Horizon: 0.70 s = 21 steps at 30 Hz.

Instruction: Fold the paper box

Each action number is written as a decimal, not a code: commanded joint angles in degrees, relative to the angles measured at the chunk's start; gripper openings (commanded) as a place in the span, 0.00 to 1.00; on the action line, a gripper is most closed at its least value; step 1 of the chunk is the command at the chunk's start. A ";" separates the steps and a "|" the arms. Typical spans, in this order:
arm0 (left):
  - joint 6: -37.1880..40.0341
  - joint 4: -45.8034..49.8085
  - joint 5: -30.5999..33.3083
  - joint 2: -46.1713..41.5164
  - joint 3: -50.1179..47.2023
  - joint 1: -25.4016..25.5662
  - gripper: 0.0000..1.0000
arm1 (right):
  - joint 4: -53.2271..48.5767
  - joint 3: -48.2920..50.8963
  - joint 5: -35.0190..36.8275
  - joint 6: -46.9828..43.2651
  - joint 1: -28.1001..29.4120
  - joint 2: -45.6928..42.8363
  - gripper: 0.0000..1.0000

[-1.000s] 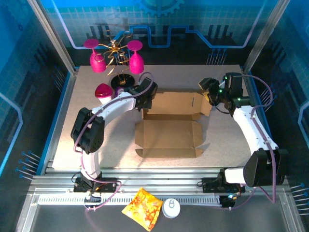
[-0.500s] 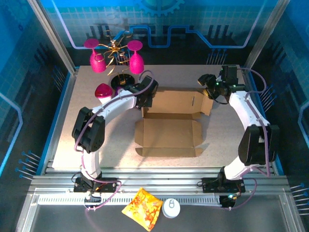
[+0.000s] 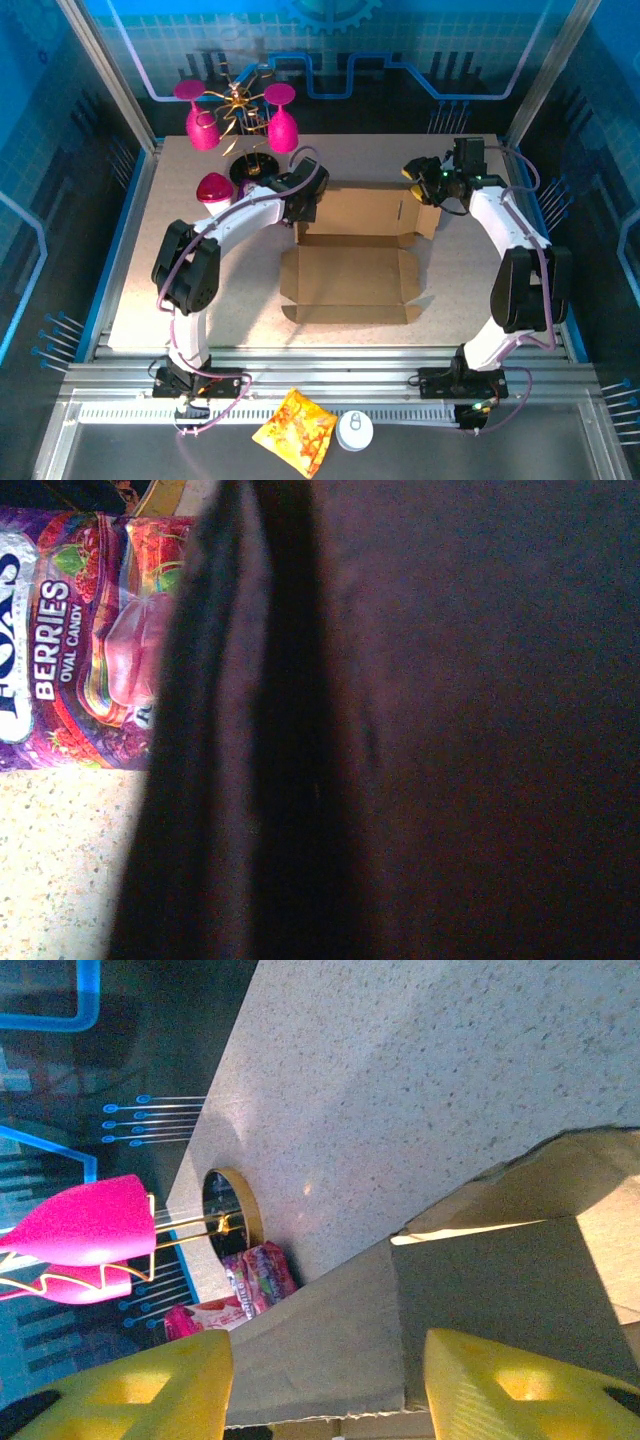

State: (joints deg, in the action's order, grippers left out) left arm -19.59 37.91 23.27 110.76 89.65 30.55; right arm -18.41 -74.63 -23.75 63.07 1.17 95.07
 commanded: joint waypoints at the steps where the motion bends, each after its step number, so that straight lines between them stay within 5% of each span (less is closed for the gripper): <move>1: -0.44 0.66 0.39 0.86 2.36 0.26 0.00 | 1.43 0.90 -2.58 4.20 1.37 0.60 0.51; 7: -0.44 1.11 0.47 0.87 2.73 0.21 0.00 | -3.43 0.95 1.37 -0.54 -0.09 -1.58 0.57; 21: -0.11 0.94 -0.15 0.95 3.23 0.21 0.00 | 0.70 -1.15 -4.67 3.69 1.49 3.15 0.54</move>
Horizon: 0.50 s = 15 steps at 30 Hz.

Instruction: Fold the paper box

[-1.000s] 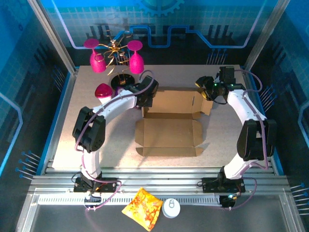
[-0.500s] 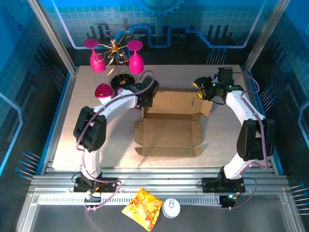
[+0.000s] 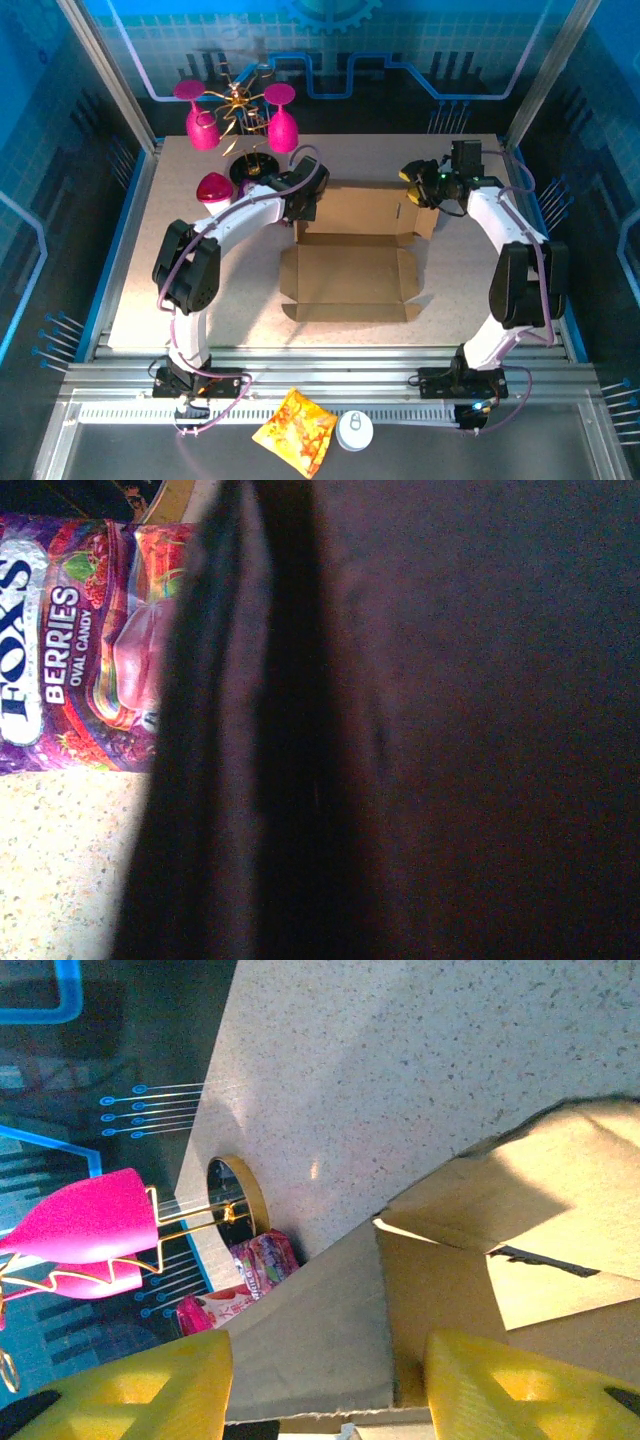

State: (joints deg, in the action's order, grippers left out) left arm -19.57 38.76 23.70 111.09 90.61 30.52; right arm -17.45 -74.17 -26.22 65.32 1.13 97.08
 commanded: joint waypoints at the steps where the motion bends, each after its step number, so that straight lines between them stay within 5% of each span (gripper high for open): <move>1: -0.20 0.08 -0.62 0.70 2.38 0.23 0.00 | 0.55 -0.94 -2.26 2.21 1.82 0.98 0.53; 12: -0.32 -0.37 -0.50 -0.08 2.03 0.19 0.00 | 9.35 3.77 -0.88 8.94 1.52 -1.26 0.19; 14: -0.46 -0.36 -0.59 -0.25 1.98 0.22 0.00 | 10.03 4.15 -0.85 9.13 0.96 -1.94 0.21; 15: -0.76 -0.28 -0.65 -0.34 1.94 0.19 0.00 | 10.99 4.53 -1.13 9.27 0.59 -2.38 0.30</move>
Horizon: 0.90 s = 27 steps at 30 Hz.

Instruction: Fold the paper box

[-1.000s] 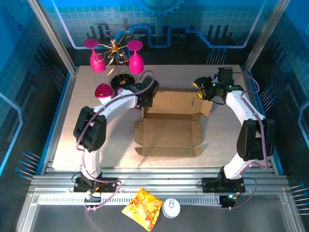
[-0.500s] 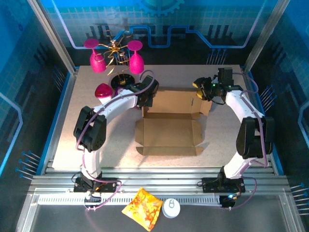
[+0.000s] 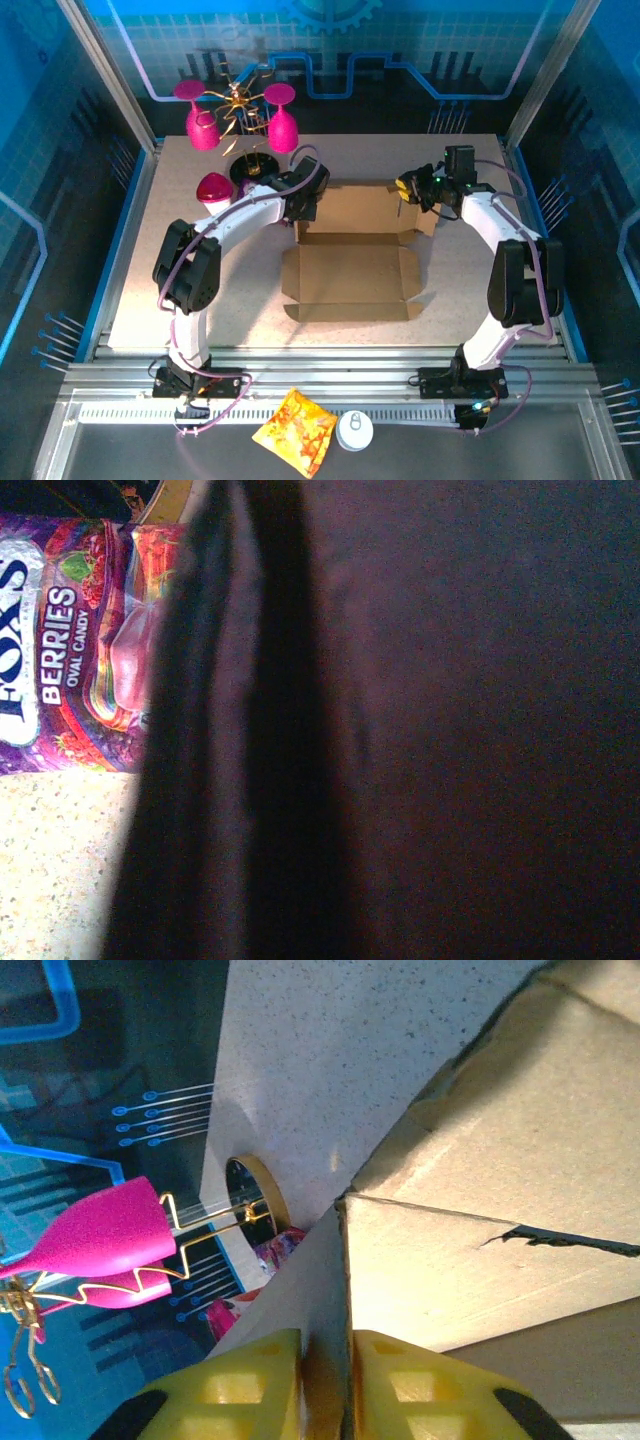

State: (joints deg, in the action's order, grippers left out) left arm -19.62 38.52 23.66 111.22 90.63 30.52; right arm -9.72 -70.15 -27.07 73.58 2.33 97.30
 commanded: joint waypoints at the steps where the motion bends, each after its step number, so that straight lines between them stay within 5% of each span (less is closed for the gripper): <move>1: -0.82 -0.01 -0.77 -0.55 1.88 0.15 0.00 | 4.01 0.82 -0.60 1.17 -1.10 -3.08 0.41; 4: -1.12 0.14 -1.06 -0.83 1.84 0.02 0.00 | 5.26 3.18 0.02 0.68 -2.70 -6.77 0.61; 7: -1.15 0.17 -1.15 -1.16 1.61 -0.26 0.00 | 5.12 7.89 2.68 -2.38 -5.13 -13.18 0.65; 17: -0.95 0.20 -0.98 -0.81 2.13 -0.50 0.00 | 2.55 26.74 10.38 -12.75 -4.44 -24.17 0.55; 27: -1.01 -0.17 -1.34 0.37 3.94 -0.64 0.00 | 8.06 28.60 9.73 -20.27 -2.60 -12.86 0.49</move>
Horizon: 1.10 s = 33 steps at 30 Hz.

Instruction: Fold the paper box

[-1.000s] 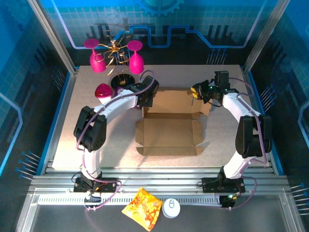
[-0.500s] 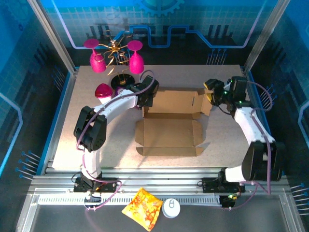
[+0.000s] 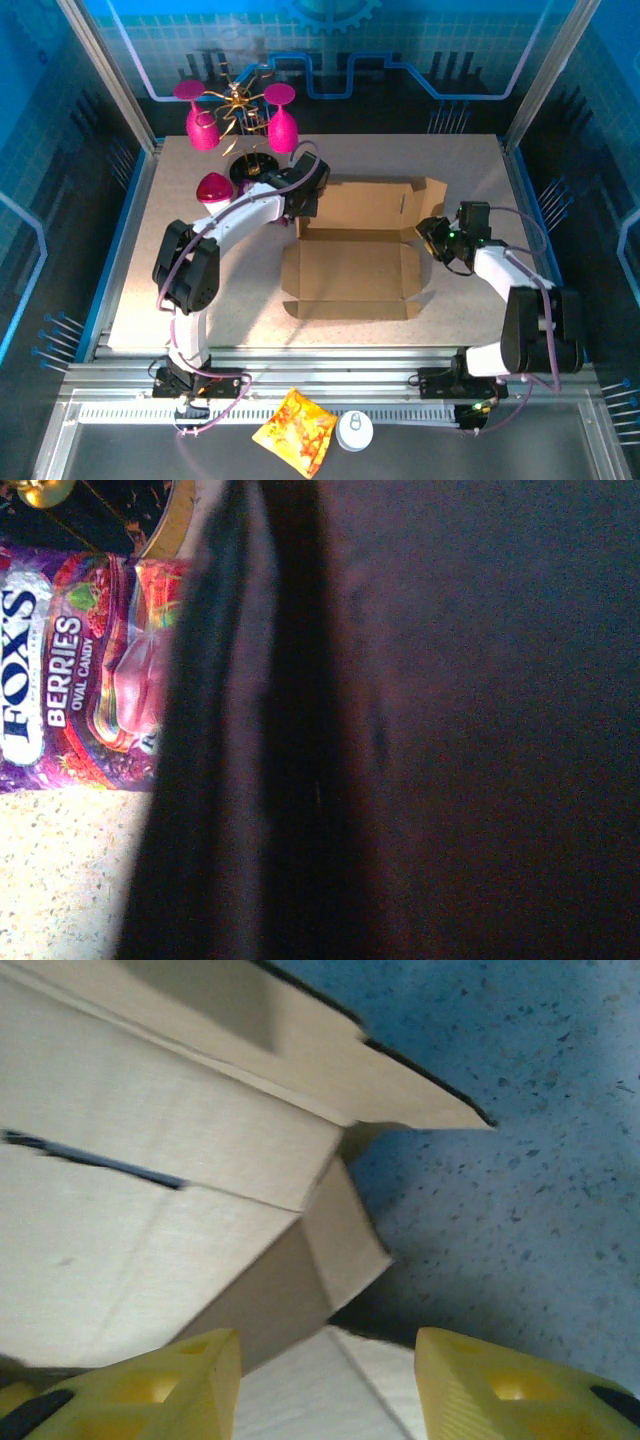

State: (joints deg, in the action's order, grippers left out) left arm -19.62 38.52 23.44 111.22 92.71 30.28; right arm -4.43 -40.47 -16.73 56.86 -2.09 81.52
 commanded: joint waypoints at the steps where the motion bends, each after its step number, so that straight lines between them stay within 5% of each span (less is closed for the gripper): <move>1: -0.89 -0.19 -1.12 0.40 1.93 -0.37 0.00 | 3.08 -1.76 -0.25 -3.94 2.42 4.26 0.49; 22: -0.07 0.87 -1.05 1.08 3.62 -0.86 0.00 | 2.69 -9.61 1.95 -11.36 3.59 15.12 0.37; 27: -0.14 1.24 -1.38 1.61 4.36 -0.84 0.00 | 2.67 -11.82 2.12 -12.47 4.90 14.48 0.16; 33: -0.36 1.90 -1.38 2.41 5.42 -0.84 0.00 | -8.41 -18.19 12.00 -19.79 10.58 11.26 0.05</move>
State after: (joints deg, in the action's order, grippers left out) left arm -19.59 39.22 23.29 112.90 95.57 29.15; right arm -6.72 -54.89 -9.85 41.78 5.23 95.57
